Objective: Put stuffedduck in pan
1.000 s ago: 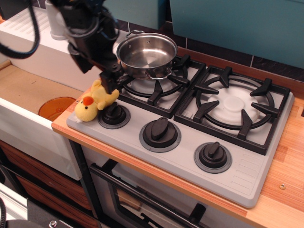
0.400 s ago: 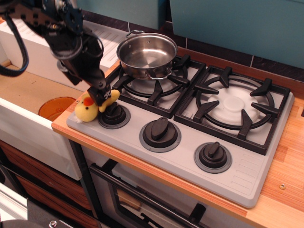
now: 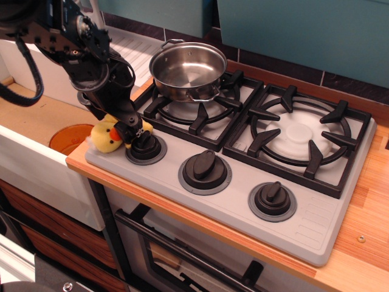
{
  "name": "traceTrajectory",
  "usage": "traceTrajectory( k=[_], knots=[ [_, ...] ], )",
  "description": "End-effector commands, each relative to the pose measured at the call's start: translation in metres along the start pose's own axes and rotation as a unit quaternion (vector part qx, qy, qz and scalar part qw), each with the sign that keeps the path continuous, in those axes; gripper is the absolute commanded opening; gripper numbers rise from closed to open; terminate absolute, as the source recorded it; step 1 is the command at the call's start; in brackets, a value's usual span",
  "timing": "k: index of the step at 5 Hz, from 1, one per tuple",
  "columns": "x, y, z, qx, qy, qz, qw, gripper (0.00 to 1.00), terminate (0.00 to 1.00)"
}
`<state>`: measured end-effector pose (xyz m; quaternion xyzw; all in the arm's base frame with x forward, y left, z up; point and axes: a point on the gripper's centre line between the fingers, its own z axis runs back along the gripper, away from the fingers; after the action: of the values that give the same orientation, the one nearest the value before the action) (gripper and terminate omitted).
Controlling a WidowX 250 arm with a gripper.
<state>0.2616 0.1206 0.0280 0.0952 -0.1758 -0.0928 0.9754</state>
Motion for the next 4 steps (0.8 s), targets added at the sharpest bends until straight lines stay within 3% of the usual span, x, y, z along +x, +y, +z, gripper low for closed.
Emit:
traceTrajectory(
  k=[1,2,4],
  knots=[
    [0.009,-0.005,0.009,0.008,0.048,-0.001,0.9988,0.00,0.00],
    [0.014,-0.006,0.020,0.018,0.064,-0.005,0.9978,0.00,0.00],
    [0.043,-0.010,0.076,0.042,0.098,-0.007,0.9943,0.00,0.00]
  ],
)
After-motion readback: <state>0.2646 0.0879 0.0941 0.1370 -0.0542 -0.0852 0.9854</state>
